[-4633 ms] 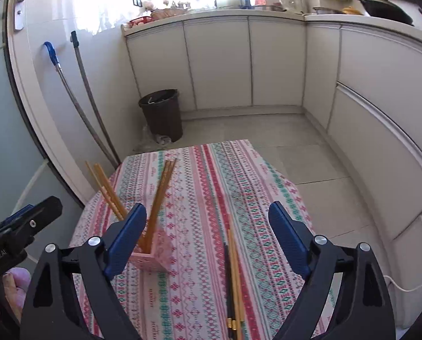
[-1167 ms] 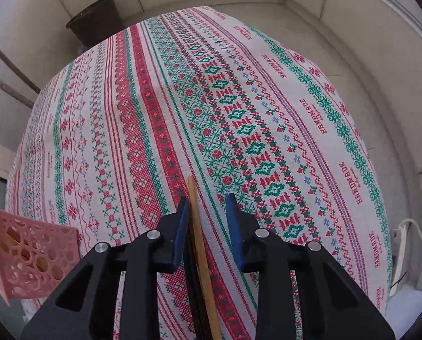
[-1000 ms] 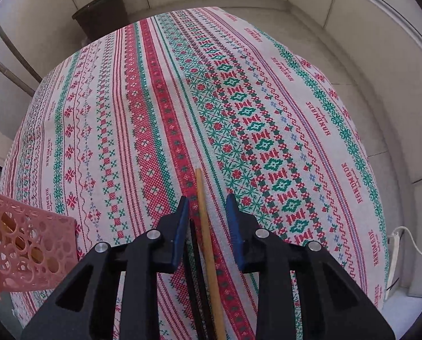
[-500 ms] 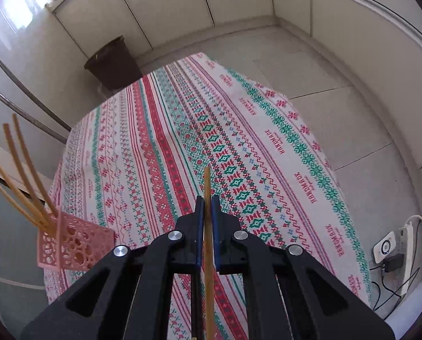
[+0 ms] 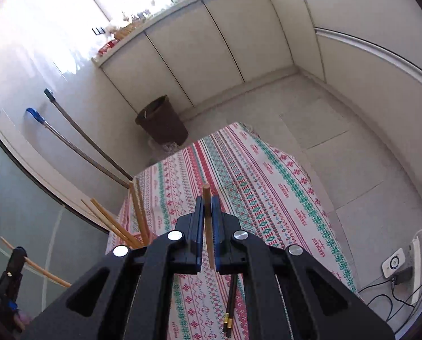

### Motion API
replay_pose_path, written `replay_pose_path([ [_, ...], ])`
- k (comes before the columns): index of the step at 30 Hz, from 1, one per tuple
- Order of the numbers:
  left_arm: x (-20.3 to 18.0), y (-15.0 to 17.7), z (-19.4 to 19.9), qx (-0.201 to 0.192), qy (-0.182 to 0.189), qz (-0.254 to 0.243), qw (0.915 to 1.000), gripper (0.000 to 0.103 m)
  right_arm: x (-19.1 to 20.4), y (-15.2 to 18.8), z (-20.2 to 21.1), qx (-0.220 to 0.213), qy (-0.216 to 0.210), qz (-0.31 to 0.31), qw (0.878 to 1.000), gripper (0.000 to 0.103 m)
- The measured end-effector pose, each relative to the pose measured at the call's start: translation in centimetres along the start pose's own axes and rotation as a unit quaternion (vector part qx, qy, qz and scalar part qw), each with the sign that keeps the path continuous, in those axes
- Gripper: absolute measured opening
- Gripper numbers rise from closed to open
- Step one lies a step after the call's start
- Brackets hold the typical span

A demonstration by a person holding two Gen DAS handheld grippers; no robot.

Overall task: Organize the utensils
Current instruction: 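Lower the held chopsticks into the pink basket and open both tools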

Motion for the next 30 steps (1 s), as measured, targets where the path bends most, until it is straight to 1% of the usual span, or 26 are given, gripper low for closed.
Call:
replay_pose_path([
  [6,1.4,-3.1,0.5,-0.042,-0.042,0.008,0.9982,0.004,2.1,-2.8,2.4,-0.034,-0.041,-0.012,0.999,0.006],
  [9,2.5,-4.1,0.0,-0.052,-0.062,0.02,0.9965,0.004,3.0,-3.8,3.7,-0.046,-0.056,-0.009,0.997,0.006],
  [11,3.4,-4.2,-0.7,-0.05,-0.076,0.027,0.9955,0.004,3.5,-4.2,4.4,-0.05,-0.061,-0.005,0.997,0.006],
  [14,4.6,-4.0,-2.1,-0.044,-0.104,0.028,0.9932,0.004,4.2,-4.3,4.5,-0.041,-0.07,0.001,0.997,0.006],
  [18,6.1,-3.3,-4.4,-0.029,-0.128,0.033,0.9909,0.005,5.1,-4.2,4.3,-0.03,-0.076,0.013,0.997,0.006],
  [20,7.0,-2.8,-5.1,-0.015,-0.132,0.045,0.9901,0.005,5.4,-3.9,4.4,-0.024,-0.079,0.018,0.996,0.006],
  [22,7.7,-2.8,-4.9,-0.017,-0.139,0.057,0.9884,0.009,5.6,-3.8,4.5,-0.019,-0.083,0.021,0.996,0.006],
  [27,8.3,-4.0,-1.9,-0.059,-0.153,0.081,0.9832,0.027,6.3,-3.7,5.2,-0.012,-0.103,0.024,0.994,0.006],
  [30,8.7,-3.8,-0.7,-0.063,-0.156,0.097,0.9809,0.032,7.4,-3.5,4.9,-0.009,-0.109,0.026,0.994,0.006],
])
Point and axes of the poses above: each gripper's, at about its wrist camera, not at the fingertips, and z roughly against the way its jaws point, x to its left, y to its underside, the point moved 5 cm from there along -z, roughly the way its jaws point, and after that the axes turned 4 degrees about -z, right-handed, at the moved point
